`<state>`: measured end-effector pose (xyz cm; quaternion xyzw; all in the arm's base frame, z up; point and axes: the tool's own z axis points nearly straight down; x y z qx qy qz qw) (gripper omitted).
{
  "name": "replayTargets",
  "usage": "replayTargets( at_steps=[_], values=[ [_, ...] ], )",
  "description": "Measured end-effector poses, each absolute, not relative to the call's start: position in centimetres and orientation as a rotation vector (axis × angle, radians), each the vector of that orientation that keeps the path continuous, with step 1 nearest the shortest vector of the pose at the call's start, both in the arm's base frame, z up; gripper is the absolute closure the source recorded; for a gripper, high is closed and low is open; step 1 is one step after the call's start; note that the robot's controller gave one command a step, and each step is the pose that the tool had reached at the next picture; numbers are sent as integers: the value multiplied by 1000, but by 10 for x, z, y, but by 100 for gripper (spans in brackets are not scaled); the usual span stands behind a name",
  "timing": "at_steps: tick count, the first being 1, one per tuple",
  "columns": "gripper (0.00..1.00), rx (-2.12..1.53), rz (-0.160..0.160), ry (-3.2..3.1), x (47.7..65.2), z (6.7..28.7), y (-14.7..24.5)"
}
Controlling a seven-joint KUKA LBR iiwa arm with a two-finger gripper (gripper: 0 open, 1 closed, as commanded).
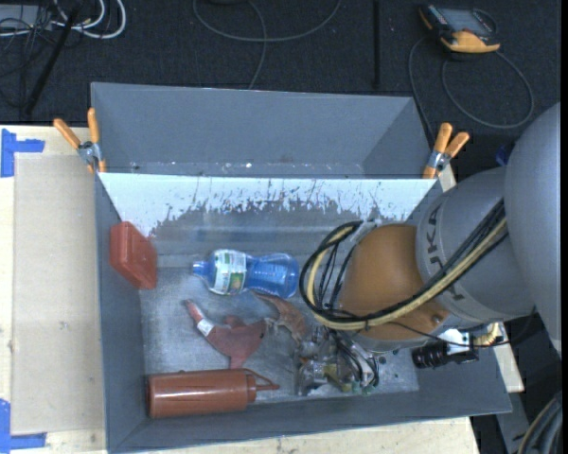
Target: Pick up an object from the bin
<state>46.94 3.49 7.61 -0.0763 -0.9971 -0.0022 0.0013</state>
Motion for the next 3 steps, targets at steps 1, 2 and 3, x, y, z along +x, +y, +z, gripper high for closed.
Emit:
replayTargets(
  at_steps=[1, 2, 3],
  values=[
    [100, -242, -2, -3128, 468, 87, 33],
    [100, -240, 0, -3128, 469, 93, 33],
    [100, -239, 1, -3128, 468, 91, 33]
  ],
)
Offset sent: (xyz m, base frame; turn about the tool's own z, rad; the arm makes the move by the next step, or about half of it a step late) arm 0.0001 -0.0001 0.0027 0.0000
